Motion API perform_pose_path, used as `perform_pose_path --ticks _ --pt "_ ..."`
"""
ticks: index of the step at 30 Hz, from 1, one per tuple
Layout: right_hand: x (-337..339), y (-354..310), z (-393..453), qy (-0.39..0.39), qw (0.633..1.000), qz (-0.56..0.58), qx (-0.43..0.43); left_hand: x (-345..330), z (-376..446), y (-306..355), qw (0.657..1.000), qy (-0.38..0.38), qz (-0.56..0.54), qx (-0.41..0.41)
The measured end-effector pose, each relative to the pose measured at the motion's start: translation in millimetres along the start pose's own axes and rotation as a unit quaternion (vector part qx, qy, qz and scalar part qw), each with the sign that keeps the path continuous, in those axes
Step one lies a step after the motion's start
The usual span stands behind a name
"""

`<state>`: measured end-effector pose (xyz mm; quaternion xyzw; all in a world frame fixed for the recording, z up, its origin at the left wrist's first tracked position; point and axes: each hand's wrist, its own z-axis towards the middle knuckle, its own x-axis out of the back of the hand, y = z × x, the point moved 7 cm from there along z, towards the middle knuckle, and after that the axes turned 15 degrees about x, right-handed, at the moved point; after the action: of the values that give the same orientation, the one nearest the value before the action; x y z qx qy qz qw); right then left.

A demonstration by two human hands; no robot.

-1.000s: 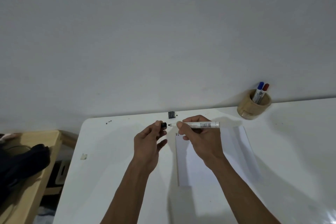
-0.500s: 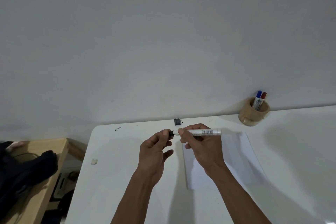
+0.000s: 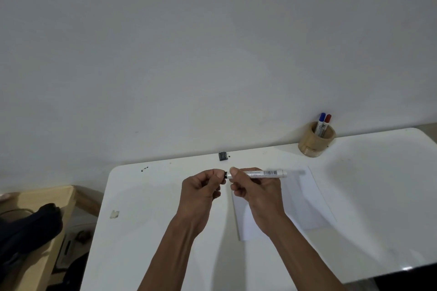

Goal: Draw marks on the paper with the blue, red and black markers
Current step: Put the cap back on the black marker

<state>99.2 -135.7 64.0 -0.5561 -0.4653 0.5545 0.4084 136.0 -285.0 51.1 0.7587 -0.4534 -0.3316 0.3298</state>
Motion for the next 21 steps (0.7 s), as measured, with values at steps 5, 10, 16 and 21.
perform_pose_path --ticks 5,10,16,21 --pt "11 5 -1 0.009 0.998 0.039 -0.044 -9 5 3 0.998 -0.008 0.062 -0.027" --pt "42 -4 5 0.042 0.993 0.092 -0.069 -22 12 9 0.994 -0.024 0.103 -0.038" --pt "95 -43 24 -0.023 0.98 -0.194 0.046 -44 26 27 0.99 -0.042 0.123 -0.063" --pt "98 -51 35 -0.107 0.912 -0.365 0.156 -97 29 45 0.972 -0.043 0.199 -0.121"
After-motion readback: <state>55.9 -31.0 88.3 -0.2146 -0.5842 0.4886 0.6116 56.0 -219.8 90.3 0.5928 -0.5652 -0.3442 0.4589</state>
